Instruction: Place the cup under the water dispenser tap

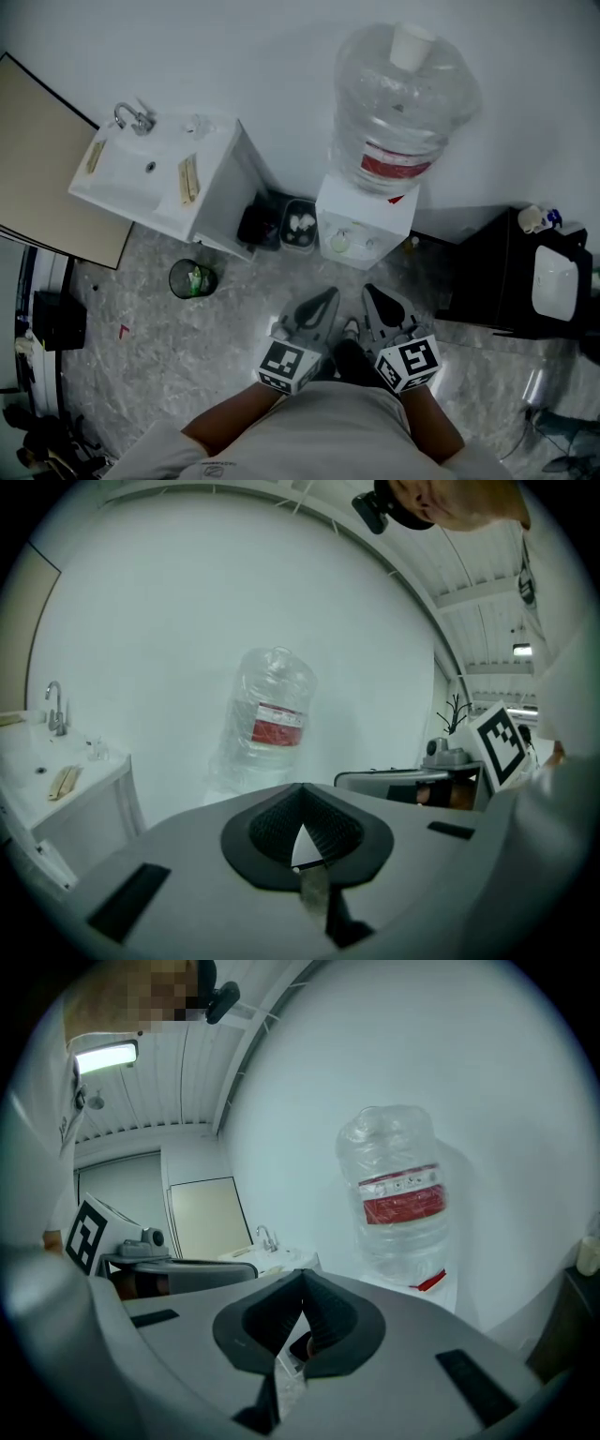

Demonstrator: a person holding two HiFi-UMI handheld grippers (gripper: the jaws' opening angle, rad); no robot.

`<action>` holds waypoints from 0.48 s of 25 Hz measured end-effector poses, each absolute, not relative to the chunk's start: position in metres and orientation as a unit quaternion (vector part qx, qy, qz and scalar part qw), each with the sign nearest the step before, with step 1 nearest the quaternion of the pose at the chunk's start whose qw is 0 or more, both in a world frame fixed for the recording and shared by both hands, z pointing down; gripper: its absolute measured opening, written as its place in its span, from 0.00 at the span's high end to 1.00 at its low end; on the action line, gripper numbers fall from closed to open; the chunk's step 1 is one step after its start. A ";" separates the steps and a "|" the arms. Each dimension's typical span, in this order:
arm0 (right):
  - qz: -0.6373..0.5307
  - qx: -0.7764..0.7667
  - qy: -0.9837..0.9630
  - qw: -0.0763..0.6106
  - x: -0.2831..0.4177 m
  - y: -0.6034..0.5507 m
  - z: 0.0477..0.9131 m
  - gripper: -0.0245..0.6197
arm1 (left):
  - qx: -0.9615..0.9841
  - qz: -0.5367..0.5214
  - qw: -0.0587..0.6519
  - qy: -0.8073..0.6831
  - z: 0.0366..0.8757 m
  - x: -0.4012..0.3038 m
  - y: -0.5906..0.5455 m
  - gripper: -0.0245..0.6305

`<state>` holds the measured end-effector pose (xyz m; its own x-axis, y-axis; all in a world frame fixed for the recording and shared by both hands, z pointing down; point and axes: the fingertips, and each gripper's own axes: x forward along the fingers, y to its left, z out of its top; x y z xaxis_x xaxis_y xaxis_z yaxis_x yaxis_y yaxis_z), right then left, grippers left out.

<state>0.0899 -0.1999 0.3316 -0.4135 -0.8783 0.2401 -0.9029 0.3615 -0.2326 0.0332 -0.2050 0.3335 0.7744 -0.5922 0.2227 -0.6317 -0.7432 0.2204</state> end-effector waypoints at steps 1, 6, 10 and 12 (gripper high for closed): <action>0.163 0.541 -0.824 0.042 0.091 -0.197 0.331 0.94 | 0.931 0.068 0.141 -0.329 0.331 0.035 -0.203 0.96; 0.149 0.539 -0.828 0.050 0.090 -0.196 0.323 0.94 | 0.931 0.062 0.136 -0.332 0.323 0.038 -0.198 0.96; 0.144 0.537 -0.830 0.052 0.089 -0.195 0.321 0.94 | 0.932 0.063 0.132 -0.333 0.323 0.039 -0.195 0.96; 0.144 0.536 -0.830 0.053 0.088 -0.194 0.322 0.94 | 0.930 0.066 0.131 -0.337 0.326 0.037 -0.194 0.96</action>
<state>0.0881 -0.1938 0.3216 -0.4194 -0.8749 0.2421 -0.9053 0.3833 -0.1832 0.0366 -0.1938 0.3255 0.7642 -0.6093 0.2114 -0.6440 -0.7387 0.1988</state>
